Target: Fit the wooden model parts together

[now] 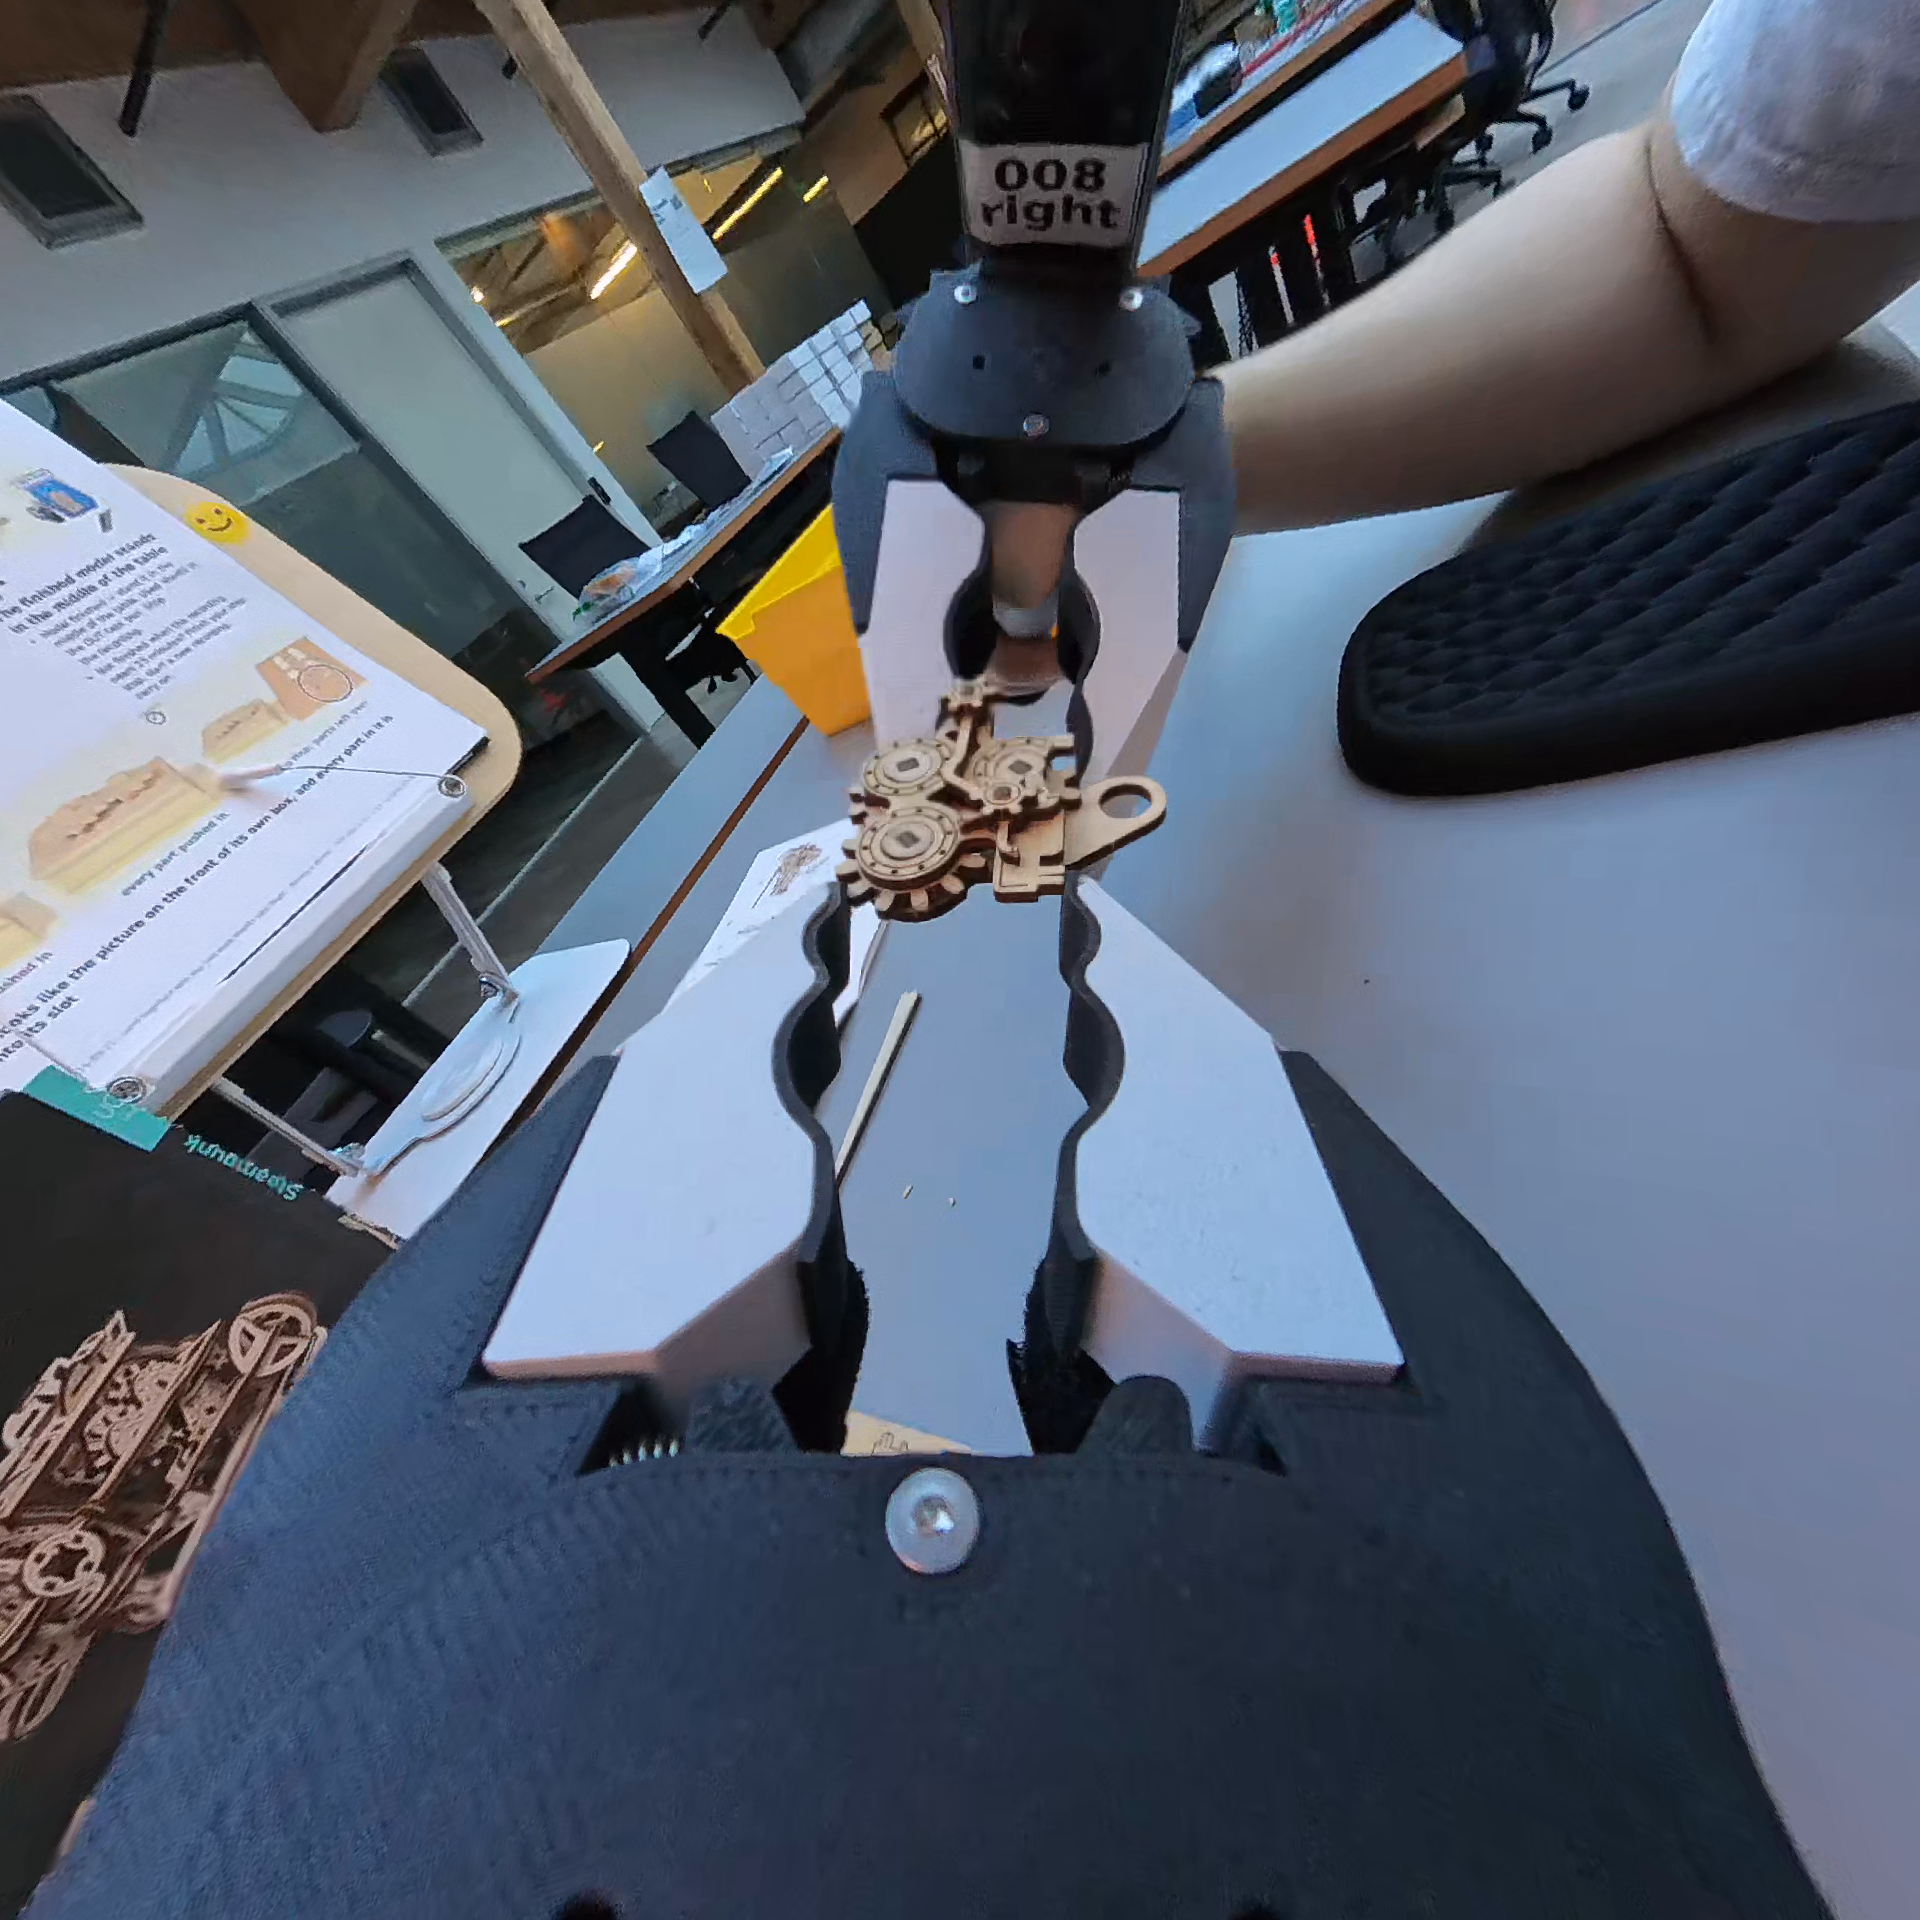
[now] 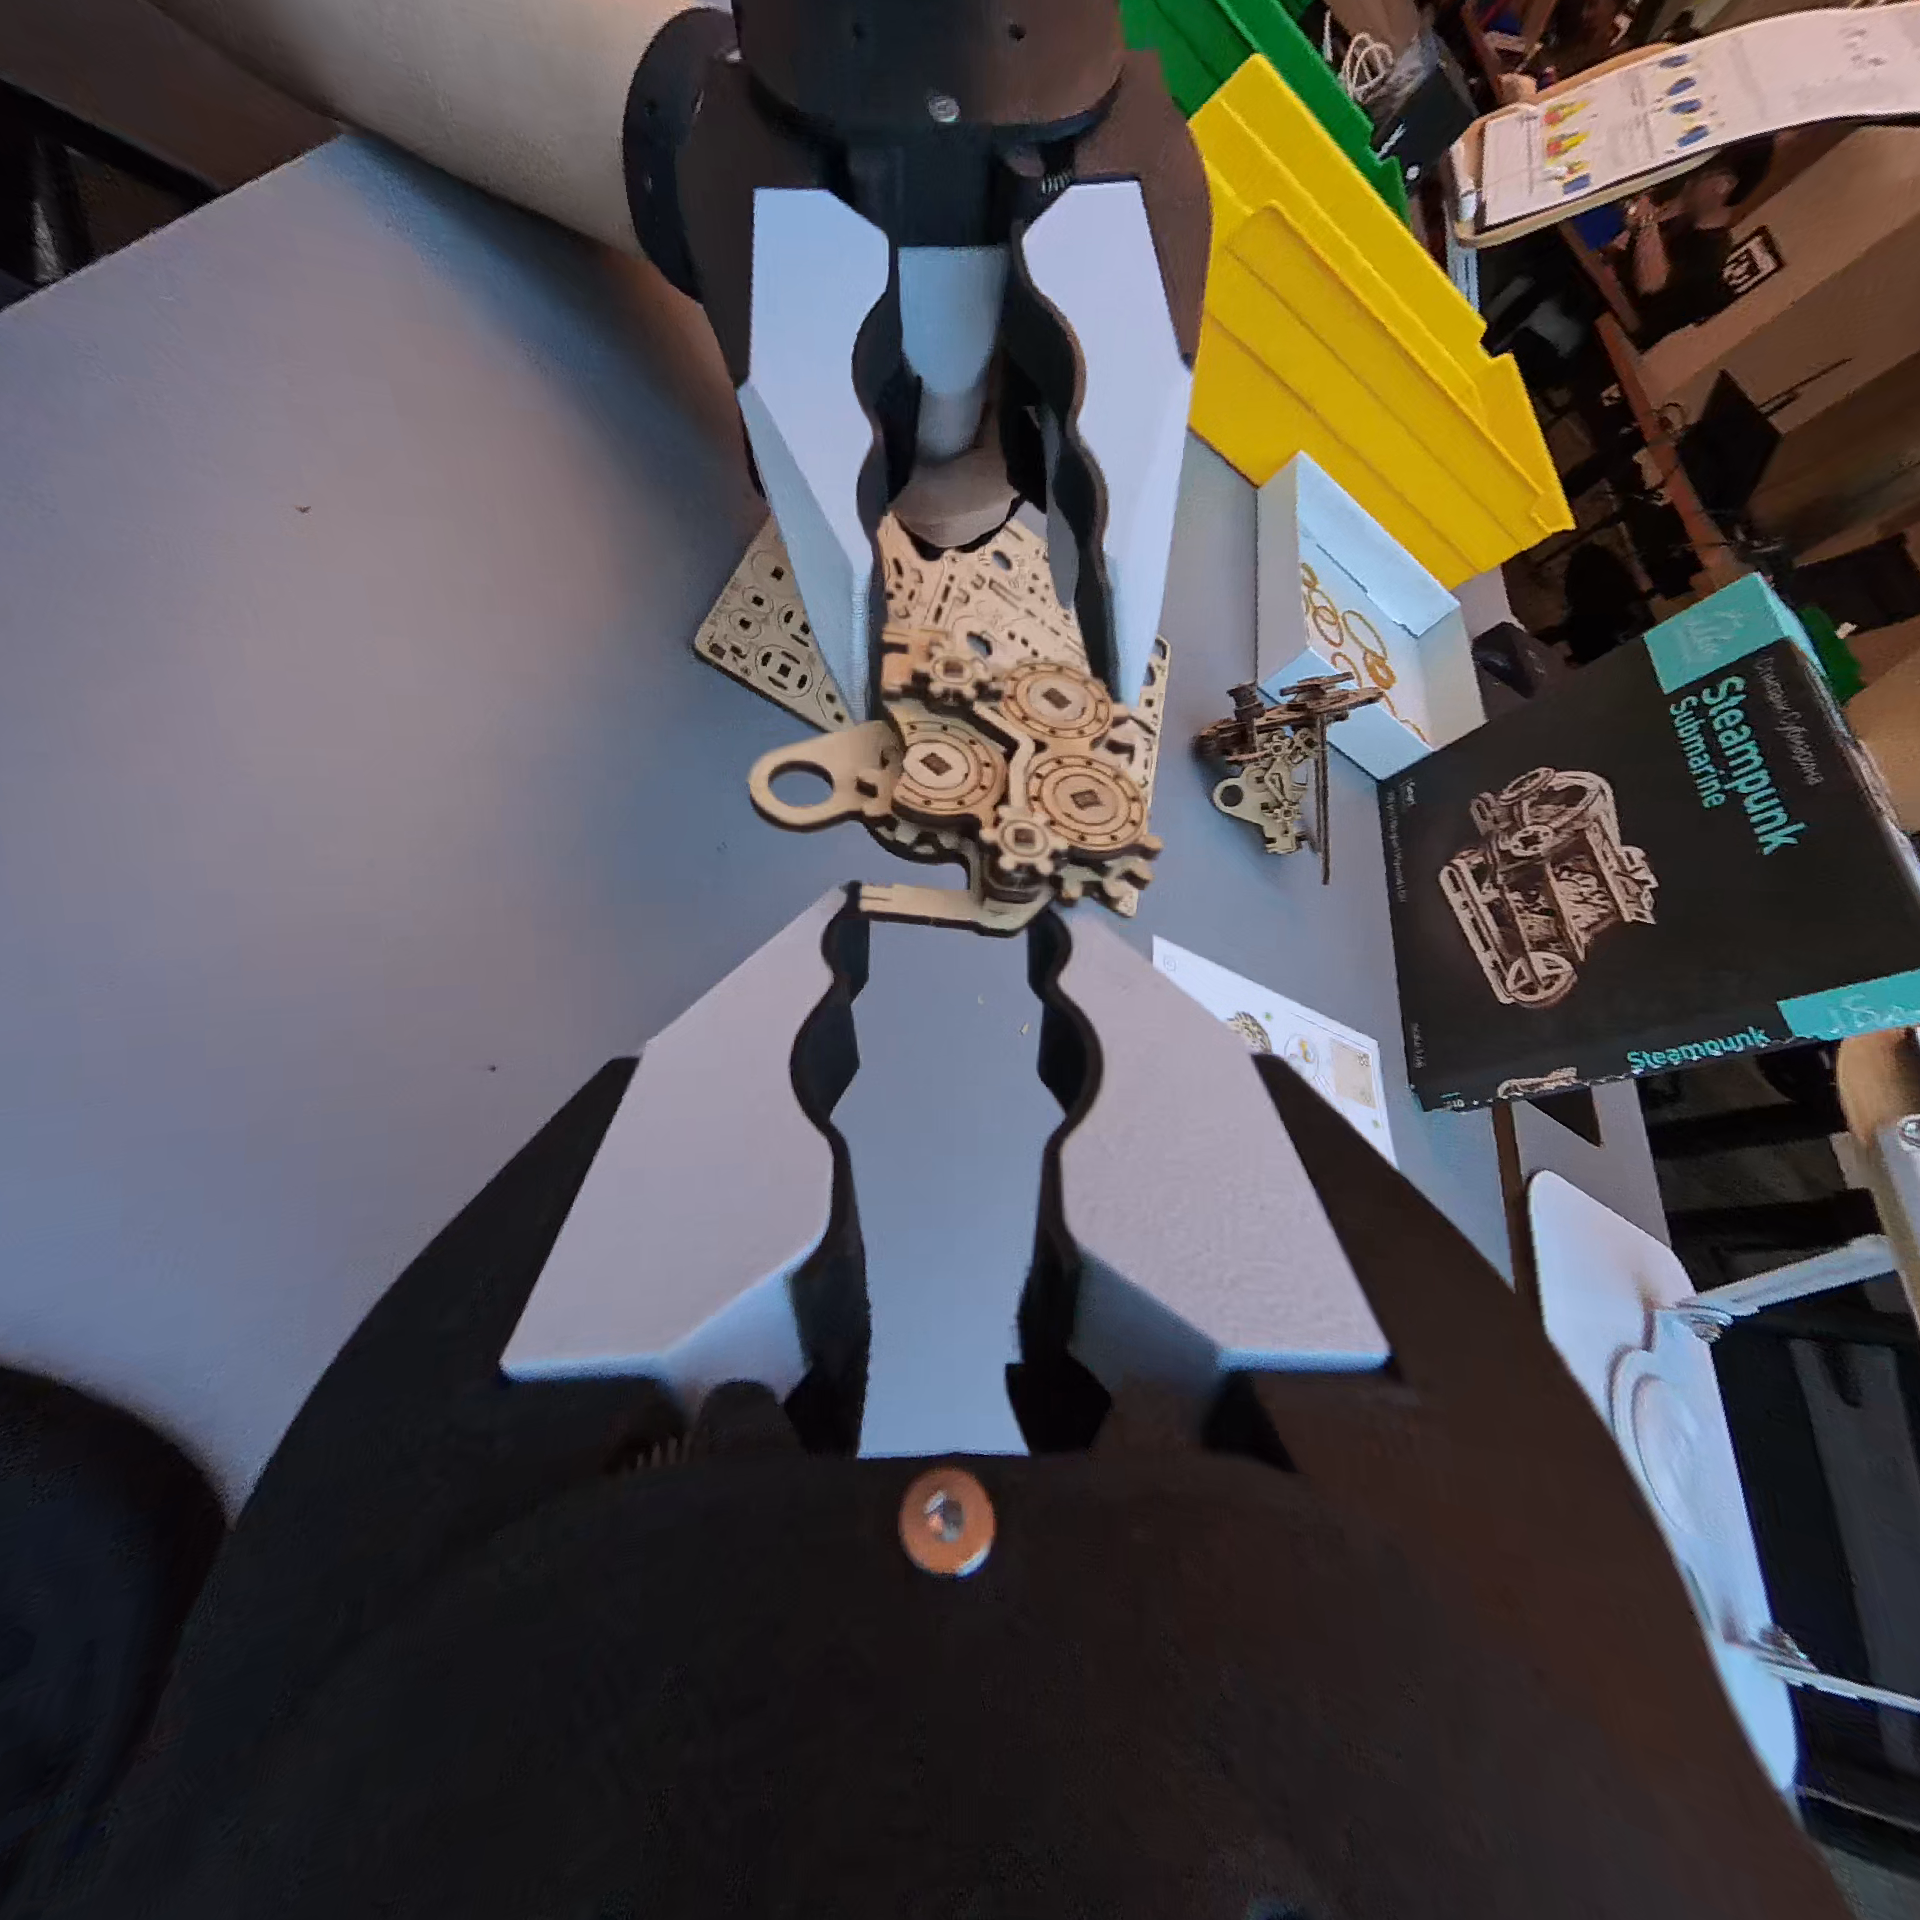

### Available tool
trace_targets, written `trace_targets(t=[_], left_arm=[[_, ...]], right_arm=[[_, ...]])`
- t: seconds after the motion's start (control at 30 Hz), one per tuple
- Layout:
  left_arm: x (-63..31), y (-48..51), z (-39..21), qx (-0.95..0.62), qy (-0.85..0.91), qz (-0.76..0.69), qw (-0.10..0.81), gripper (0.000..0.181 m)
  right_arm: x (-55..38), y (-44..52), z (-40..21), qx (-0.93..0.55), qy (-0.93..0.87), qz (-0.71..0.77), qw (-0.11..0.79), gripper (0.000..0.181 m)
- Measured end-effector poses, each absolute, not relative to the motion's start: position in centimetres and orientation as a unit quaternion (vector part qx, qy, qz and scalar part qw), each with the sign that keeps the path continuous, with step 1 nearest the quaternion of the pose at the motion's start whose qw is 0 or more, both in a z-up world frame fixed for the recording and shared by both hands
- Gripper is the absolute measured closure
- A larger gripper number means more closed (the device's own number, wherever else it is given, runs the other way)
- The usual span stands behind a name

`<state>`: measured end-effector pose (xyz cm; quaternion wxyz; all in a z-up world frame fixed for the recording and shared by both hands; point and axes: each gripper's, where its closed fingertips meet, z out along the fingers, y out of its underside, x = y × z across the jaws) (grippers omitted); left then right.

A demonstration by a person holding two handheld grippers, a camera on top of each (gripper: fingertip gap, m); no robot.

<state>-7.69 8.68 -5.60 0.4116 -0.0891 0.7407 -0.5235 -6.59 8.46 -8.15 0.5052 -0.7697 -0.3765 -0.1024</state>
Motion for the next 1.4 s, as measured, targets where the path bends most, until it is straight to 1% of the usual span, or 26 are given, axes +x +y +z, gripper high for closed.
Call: trace_targets(t=[0.03,0.1,0.2,0.4,0.63,0.87,0.9,0.93,1.13,1.23,1.27,1.33,1.4], left_arm=[[-7.5,8.8,-6.0,-0.088,0.745,-0.514,0.416,0.143],[-7.6,8.6,-6.2,-0.083,0.747,-0.511,0.416,0.143],[-7.8,8.4,-6.1,-0.077,0.748,-0.515,0.413,0.143],[-8.0,8.4,-6.1,-0.072,0.749,-0.516,0.408,0.143],[-7.4,9.0,-6.6,-0.083,0.758,-0.492,0.420,0.144],[-6.3,10.1,-6.1,-0.115,0.748,-0.479,0.446,0.149],[-6.1,10.4,-6.1,-0.123,0.748,-0.473,0.449,0.152],[-5.9,10.7,-6.1,-0.128,0.746,-0.466,0.457,0.158],[-5.6,11.0,-5.9,-0.133,0.738,-0.462,0.473,0.158],[-5.0,11.2,-7.5,-0.132,0.759,-0.419,0.480,0.158],[-4.7,11.3,-8.4,-0.136,0.771,-0.401,0.476,0.162],[-4.4,11.6,-11.1,-0.143,0.806,-0.358,0.449,0.181],[-4.4,11.2,-13.5,-0.156,0.832,-0.339,0.411,0.181]], right_arm=[[-6.6,8.4,-8.4,-0.770,-0.384,-0.109,0.498,0.147],[-6.3,8.4,-8.7,-0.779,-0.381,-0.114,0.485,0.131],[-6.3,8.3,-8.6,-0.789,-0.368,-0.096,0.482,0.126],[-6.9,7.9,-7.5,-0.777,-0.376,-0.078,0.500,0.129],[-5.8,8.4,-8.2,-0.789,-0.371,-0.137,0.470,0.135],[-4.7,8.8,-7.0,-0.790,-0.338,-0.168,0.483,0.148],[-4.5,8.9,-6.8,-0.788,-0.333,-0.177,0.487,0.156],[-4.4,9.1,-6.6,-0.786,-0.328,-0.181,0.492,0.156],[-3.8,9.4,-7.0,-0.792,-0.314,-0.187,0.488,0.155],[-3.2,9.3,-8.4,-0.816,-0.299,-0.155,0.470,0.154],[-3.0,9.2,-9.0,-0.819,-0.296,-0.140,0.471,0.155],[-3.0,8.6,-11.5,-0.846,-0.288,-0.071,0.443,0.158],[-2.6,8.4,-14.1,-0.869,-0.269,-0.032,0.415,0.158]])
